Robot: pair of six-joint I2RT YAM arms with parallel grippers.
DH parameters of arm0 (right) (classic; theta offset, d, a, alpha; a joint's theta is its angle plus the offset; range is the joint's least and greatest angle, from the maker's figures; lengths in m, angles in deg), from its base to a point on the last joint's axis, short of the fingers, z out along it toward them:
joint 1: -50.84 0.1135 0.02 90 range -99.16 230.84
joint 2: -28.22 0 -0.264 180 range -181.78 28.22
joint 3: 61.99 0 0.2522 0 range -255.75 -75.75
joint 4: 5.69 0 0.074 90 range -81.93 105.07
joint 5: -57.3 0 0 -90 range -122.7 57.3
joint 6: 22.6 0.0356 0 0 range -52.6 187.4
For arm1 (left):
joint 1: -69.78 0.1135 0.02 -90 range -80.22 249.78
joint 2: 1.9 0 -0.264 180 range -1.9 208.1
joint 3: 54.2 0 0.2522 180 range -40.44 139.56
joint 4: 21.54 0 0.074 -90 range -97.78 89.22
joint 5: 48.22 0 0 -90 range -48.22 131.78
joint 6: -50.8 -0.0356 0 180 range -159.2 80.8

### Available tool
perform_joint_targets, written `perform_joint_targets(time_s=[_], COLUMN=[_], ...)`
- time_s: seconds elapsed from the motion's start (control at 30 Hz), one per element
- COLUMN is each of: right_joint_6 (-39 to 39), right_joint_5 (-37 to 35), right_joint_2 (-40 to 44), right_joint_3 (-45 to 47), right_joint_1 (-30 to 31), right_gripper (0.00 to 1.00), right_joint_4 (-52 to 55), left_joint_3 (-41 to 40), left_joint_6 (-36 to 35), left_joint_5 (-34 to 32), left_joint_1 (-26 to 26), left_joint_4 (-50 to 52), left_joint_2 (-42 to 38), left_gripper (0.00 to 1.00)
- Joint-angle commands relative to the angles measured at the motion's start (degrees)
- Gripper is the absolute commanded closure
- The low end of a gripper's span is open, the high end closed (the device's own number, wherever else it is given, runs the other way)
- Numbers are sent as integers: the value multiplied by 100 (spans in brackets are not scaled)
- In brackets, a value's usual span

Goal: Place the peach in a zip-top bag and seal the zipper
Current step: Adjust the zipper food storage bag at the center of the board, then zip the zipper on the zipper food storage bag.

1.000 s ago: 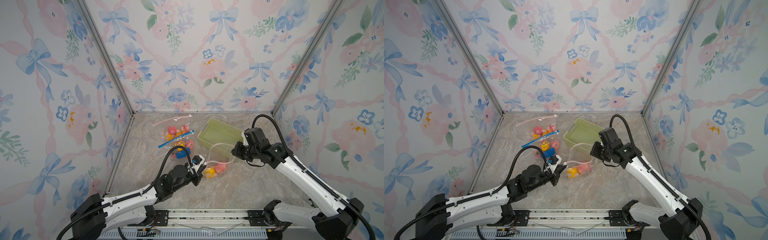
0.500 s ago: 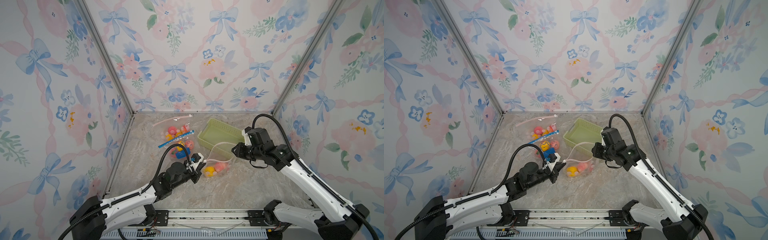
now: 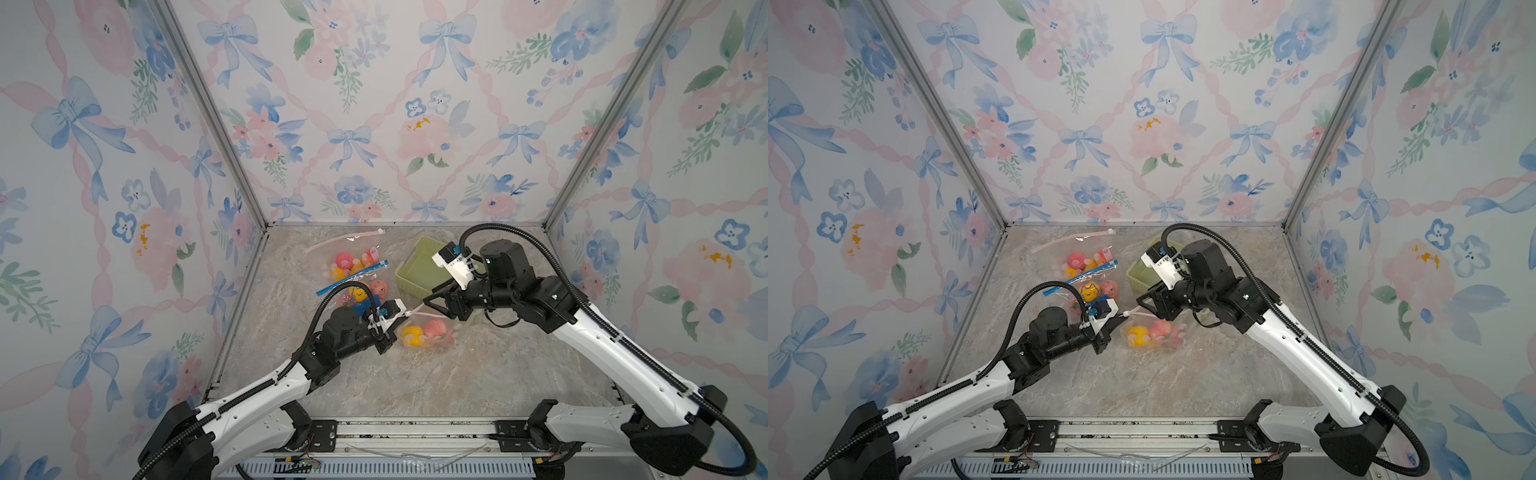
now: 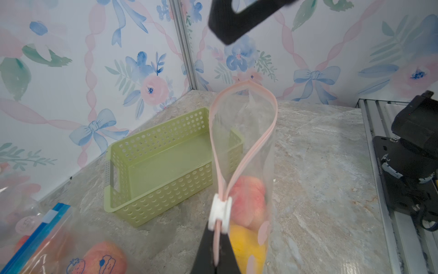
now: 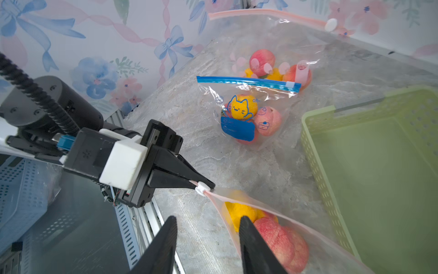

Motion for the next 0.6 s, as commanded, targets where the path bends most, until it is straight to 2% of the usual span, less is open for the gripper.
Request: perform_joint_targets(time_s=[0.0, 0.2, 0.57], right_joint_6=[-1035, -1526, -1925], right_joint_5=[409, 395, 214], right_joint_2=[-287, -525, -754], right_joint_3=[-365, -337, -231], right_joint_1=[256, 406, 410], right_gripper=[55, 56, 60], right_joint_4=[201, 223, 412], left_joint_3=[307, 405, 539], left_joint_6=[-345, -338, -345], left_joint_5=[510, 744, 885], left_joint_1=[118, 192, 316], left_joint_4=[208, 327, 529], left_joint_2=[85, 192, 259], left_gripper=[100, 100, 100])
